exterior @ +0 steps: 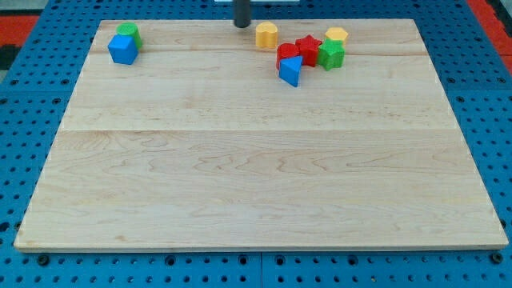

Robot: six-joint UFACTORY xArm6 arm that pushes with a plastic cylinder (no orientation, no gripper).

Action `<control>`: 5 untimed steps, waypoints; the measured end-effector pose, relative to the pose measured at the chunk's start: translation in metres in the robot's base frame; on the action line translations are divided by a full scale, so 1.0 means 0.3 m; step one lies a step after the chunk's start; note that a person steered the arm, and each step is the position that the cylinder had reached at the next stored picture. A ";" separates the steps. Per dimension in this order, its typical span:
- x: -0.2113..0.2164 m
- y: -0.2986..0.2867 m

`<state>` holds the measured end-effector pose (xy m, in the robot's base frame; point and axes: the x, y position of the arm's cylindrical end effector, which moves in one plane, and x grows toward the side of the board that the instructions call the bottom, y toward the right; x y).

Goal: Push the green circle and blue cube downwards

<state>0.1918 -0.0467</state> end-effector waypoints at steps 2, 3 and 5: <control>0.005 -0.147; 0.004 -0.364; 0.042 -0.572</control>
<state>0.2044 -0.2183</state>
